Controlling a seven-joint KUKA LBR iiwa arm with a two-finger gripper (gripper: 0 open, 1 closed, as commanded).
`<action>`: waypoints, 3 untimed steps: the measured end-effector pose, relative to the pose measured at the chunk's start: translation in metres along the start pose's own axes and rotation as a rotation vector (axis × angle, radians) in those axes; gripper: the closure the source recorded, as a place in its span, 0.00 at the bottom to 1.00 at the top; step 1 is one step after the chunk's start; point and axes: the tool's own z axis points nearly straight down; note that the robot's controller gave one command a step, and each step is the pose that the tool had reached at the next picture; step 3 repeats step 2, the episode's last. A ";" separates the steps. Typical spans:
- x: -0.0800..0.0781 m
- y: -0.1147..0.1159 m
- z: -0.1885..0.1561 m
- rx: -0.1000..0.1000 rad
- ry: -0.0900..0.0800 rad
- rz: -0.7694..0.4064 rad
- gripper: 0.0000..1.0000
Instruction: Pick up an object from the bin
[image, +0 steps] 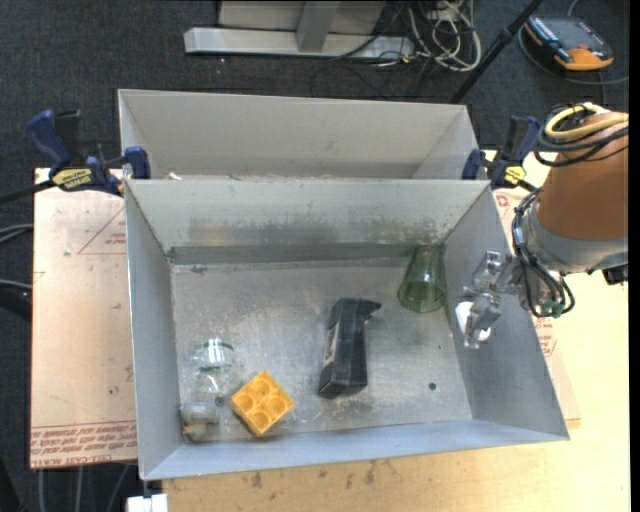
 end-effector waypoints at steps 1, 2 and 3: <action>0.000 0.000 0.000 0.000 0.000 0.000 1.00; -0.011 -0.006 -0.046 0.000 0.004 -0.071 1.00; -0.011 -0.006 -0.046 0.000 0.004 -0.071 1.00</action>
Offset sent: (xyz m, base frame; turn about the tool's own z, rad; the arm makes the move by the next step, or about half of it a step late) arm 0.0218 -0.0216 0.1119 -0.1678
